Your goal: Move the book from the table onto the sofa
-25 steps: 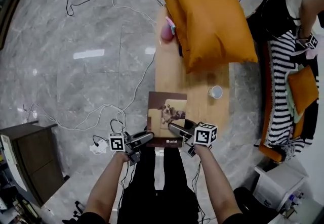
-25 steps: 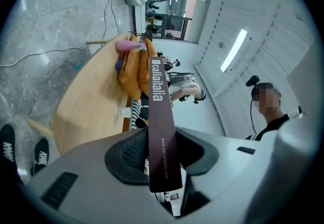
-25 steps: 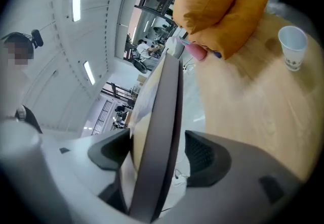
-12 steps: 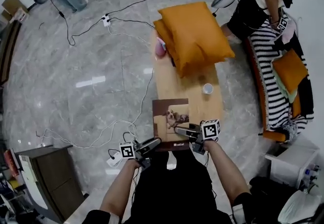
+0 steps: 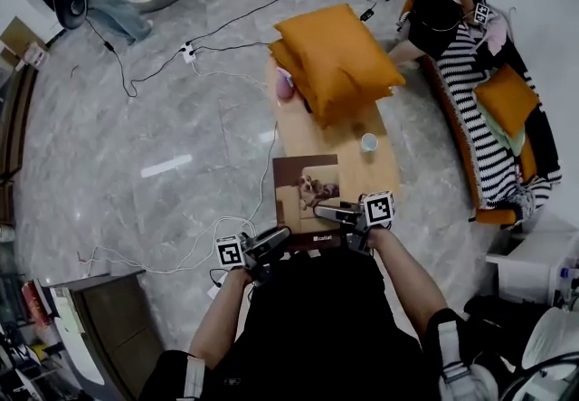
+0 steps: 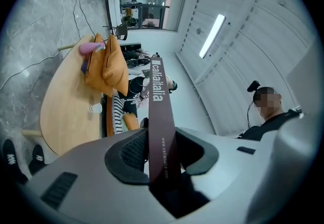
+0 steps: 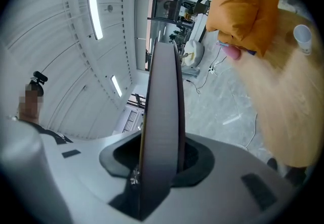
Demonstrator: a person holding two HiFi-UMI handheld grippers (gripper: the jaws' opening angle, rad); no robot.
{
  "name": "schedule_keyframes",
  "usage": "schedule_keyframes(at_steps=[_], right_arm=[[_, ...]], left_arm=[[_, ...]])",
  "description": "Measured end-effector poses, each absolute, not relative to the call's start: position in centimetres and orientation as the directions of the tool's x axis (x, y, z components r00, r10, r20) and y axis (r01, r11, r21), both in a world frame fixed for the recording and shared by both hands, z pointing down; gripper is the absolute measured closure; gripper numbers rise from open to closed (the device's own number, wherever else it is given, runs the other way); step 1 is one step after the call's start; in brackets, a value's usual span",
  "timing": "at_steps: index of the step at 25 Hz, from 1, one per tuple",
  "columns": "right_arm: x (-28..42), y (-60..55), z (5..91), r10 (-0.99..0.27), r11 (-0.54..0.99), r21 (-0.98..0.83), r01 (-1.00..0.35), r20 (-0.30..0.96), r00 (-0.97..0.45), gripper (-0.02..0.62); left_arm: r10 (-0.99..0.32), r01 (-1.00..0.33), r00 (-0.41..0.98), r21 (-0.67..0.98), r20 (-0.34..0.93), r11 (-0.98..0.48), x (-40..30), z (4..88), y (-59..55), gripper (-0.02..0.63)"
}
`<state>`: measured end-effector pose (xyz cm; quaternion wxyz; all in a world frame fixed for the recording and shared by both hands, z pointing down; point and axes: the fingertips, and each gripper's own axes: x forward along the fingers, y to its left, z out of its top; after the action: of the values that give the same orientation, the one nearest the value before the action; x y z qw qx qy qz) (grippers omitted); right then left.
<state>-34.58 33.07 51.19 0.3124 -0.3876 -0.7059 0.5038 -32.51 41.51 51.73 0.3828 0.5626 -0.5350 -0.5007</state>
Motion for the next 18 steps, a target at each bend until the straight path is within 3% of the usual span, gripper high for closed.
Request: schedule_keyframes(at_steps=[18], right_arm=[[-35.4, 32.6, 46.8, 0.84, 0.184, -0.931, 0.315, -0.017, -0.542, 0.437]], left_arm=[[-0.962, -0.255, -0.14, 0.947, -0.235, -0.195, -32.2, 48.1, 41.1, 0.462]])
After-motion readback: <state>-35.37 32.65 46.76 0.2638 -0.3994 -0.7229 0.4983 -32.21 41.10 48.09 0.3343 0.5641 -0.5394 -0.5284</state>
